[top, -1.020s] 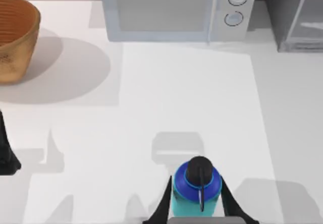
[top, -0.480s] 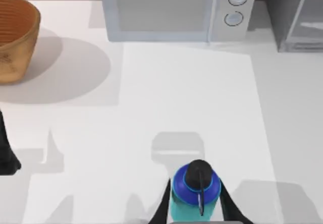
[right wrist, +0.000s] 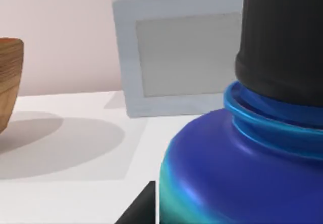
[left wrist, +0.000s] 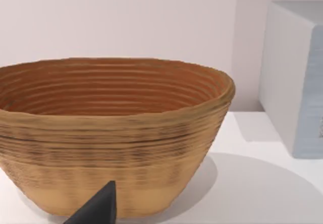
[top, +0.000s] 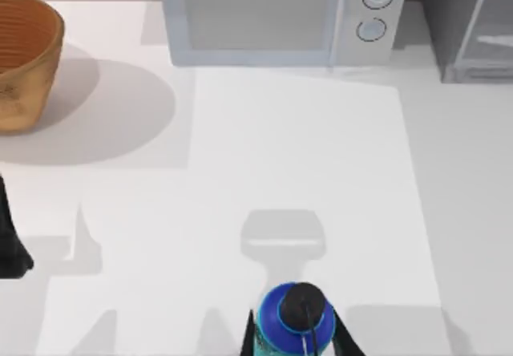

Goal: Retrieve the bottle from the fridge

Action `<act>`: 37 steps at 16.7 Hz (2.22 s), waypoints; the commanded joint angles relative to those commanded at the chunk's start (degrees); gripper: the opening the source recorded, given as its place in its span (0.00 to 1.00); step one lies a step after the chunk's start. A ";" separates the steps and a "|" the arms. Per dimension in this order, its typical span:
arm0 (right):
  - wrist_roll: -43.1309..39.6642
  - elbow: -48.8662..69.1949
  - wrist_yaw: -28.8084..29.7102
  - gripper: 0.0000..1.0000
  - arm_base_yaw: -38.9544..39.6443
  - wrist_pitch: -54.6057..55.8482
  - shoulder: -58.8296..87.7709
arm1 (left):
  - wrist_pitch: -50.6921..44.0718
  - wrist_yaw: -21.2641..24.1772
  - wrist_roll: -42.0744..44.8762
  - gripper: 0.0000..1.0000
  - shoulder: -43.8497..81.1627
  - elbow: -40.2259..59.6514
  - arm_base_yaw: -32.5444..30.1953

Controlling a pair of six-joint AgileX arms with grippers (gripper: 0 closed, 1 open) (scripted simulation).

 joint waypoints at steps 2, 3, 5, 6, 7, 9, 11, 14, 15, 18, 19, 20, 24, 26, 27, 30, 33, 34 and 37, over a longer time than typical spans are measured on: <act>9.86 1.92 1.29 0.00 -0.50 -8.34 3.10 | 0.00 0.00 0.00 1.00 0.00 0.00 0.00; 14.82 2.87 1.91 0.00 -1.08 -12.63 4.67 | 0.00 0.00 0.00 1.00 0.00 0.00 0.00; 24.35 4.69 3.07 0.00 -2.86 -21.24 7.76 | 0.00 0.00 0.00 1.00 0.00 0.00 0.00; 28.83 5.54 3.61 0.00 -4.02 -25.46 9.24 | 0.00 0.00 0.00 1.00 0.00 0.00 0.00; 33.07 6.33 4.11 0.00 -5.31 -29.51 10.66 | 0.00 0.00 0.00 1.00 0.00 0.00 0.00; 40.65 7.75 4.99 0.00 -8.12 -37.10 13.25 | 0.00 0.00 0.00 1.00 0.00 0.00 0.00; 46.70 8.87 5.67 0.00 -10.94 -43.74 15.36 | 0.00 0.00 0.00 1.00 0.00 0.00 0.00; 52.74 9.97 6.38 0.00 -14.23 -50.18 17.51 | 0.00 0.00 0.00 1.00 0.00 0.00 0.00; 53.82 10.20 6.56 0.00 -14.85 -51.30 17.97 | 0.00 0.00 0.00 1.00 0.00 0.00 0.00; 54.47 10.35 6.69 0.00 -15.23 -51.97 18.27 | 0.00 0.00 0.00 1.00 0.00 0.00 0.00; 54.47 10.35 6.69 0.00 -15.23 -51.97 18.27 | 0.00 0.00 0.00 1.00 0.00 0.00 0.00; 54.47 10.35 6.69 0.00 -15.23 -51.97 18.27 | 0.00 0.00 0.00 1.00 0.00 0.00 0.00; 54.47 10.35 6.69 0.23 -15.23 -51.97 18.27 | 0.00 0.00 0.00 1.00 0.00 0.00 0.00; 54.47 10.35 6.69 0.38 -15.23 -51.97 18.27 | 0.00 0.00 0.00 1.00 0.00 0.00 0.00; 54.47 10.35 6.69 0.45 -15.23 -51.97 18.27 | 0.00 0.00 0.00 1.00 0.00 0.00 0.00; 54.47 10.35 6.69 0.68 -15.23 -51.97 18.27 | 0.00 0.00 0.00 1.00 0.00 0.00 0.00; 54.47 10.35 6.69 0.90 -15.23 -51.97 18.27 | 0.00 0.00 0.00 1.00 0.00 0.00 0.00; 54.47 10.35 6.69 0.98 -15.23 -51.97 18.27 | 0.00 0.00 0.00 1.00 0.00 0.00 0.00; 54.47 10.35 6.69 1.00 -15.23 -51.97 18.27 | 0.00 0.00 0.00 1.00 0.00 0.00 0.00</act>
